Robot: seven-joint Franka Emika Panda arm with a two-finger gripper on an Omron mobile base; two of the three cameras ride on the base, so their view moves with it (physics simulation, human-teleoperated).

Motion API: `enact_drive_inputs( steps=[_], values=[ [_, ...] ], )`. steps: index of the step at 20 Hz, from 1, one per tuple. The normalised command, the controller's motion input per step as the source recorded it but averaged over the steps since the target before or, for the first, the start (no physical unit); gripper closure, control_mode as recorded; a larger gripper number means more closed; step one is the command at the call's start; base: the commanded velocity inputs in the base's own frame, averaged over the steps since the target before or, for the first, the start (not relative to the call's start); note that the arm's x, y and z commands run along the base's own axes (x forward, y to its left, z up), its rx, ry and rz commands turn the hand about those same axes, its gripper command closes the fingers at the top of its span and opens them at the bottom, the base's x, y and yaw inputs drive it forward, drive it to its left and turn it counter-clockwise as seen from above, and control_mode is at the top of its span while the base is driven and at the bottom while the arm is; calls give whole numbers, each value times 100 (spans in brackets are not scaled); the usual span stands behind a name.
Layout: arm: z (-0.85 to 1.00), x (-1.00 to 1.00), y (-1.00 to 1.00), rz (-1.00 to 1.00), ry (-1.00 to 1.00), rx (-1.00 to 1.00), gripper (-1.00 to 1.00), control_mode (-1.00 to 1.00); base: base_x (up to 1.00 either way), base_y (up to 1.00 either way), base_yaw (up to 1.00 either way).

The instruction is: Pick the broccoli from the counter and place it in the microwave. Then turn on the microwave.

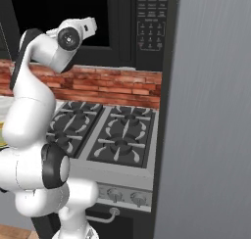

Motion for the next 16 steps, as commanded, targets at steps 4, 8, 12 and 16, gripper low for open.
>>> enact_drive_inputs(
  steps=[4, 8, 12, 16],
  values=[
    [0, 49, 0, -13, 0, 0, 100, -100, 0, 0, 0],
    [0, 23, 0, -9, 0, 0, 100, -100, 0, 0, 0],
    [4, -64, -23, 0, 1, 3, 100, -100, 0, 0, 0],
    [20, -100, -50, 0, 1, 9, 100, -100, 0, 0, 0]
  ],
)
